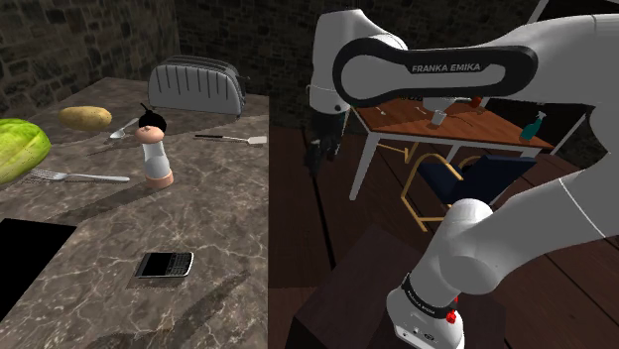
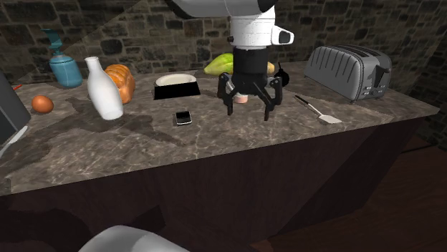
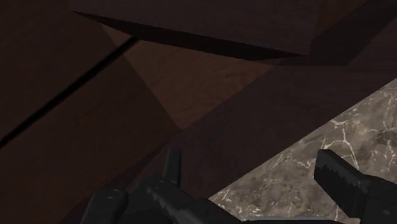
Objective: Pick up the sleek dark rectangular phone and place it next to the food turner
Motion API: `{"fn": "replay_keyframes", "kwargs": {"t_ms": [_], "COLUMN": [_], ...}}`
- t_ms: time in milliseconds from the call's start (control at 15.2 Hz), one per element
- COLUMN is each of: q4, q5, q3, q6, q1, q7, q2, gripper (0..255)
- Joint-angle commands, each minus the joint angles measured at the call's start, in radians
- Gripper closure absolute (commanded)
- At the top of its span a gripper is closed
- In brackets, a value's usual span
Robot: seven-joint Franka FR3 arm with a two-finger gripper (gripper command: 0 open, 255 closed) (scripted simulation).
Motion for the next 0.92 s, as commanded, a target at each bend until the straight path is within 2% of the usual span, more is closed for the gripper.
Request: {"fn": "replay_keyframes", "kwargs": {"t_ms": [0, 462, 858], "q4": [0.019, 0.081, 0.170], "q5": [0.012, 0.035, 0.022], "q3": [0.022, 0.100, 0.165], "q6": [0.041, 0.184, 0.283], "q1": [0.017, 0.072, 0.115], "q7": [0.007, 0.040, 0.075], "q2": [0.053, 0.234, 0.403], "gripper": [0, 0, 0]}}
